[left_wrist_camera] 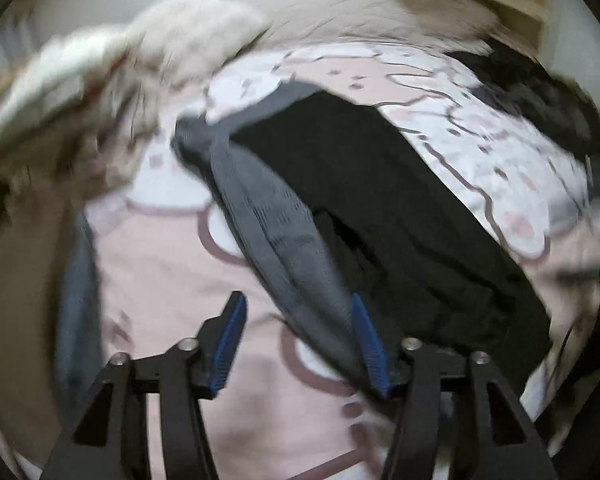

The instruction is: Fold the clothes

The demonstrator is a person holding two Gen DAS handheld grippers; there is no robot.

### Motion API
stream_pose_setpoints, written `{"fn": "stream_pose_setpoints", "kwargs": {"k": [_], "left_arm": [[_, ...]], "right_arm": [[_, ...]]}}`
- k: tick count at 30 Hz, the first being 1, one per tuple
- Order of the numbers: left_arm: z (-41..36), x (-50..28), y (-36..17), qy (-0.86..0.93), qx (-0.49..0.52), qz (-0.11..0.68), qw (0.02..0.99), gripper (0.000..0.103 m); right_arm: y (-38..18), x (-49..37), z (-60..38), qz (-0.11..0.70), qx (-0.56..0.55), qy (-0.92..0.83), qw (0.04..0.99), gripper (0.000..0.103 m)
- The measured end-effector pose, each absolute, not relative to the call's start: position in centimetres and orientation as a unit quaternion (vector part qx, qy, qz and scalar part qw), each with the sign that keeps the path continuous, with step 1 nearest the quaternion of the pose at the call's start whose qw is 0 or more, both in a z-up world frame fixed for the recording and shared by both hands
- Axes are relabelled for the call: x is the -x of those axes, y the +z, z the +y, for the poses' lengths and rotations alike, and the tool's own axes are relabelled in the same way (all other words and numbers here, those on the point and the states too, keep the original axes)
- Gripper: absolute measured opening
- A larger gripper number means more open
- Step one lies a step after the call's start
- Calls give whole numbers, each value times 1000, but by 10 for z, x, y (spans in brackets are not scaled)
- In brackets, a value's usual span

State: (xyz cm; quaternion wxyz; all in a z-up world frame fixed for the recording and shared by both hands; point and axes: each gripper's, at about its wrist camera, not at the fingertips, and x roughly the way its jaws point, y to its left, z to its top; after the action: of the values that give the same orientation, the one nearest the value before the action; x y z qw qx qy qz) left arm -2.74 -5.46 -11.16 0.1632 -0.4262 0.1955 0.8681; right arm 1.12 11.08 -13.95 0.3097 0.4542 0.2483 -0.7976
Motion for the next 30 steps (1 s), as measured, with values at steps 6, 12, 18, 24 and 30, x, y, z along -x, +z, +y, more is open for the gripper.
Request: {"fn": "stream_pose_setpoints", "kwargs": {"k": [6,12,18,24,30], "left_arm": [[-40,-30,-126,819,277,463,195,64],[-45,-79,-192,675,131,677,263,67],[-52,-77,-207,658,101,689,288,67],[-46,-74,-207,654,84,686,309,67],[-36,-72,-203,659,76,677,318,67]], "right_arm": [[-179,-56,131,565,-251,-743,257,74],[-225,-86,136,700,-104,-649,280,74],[-235,-94,121,725,-3,-611,318,74],[-243,-96,111,729,79,-573,366,74],[-234,-97,97,711,70,-576,396,32]]}}
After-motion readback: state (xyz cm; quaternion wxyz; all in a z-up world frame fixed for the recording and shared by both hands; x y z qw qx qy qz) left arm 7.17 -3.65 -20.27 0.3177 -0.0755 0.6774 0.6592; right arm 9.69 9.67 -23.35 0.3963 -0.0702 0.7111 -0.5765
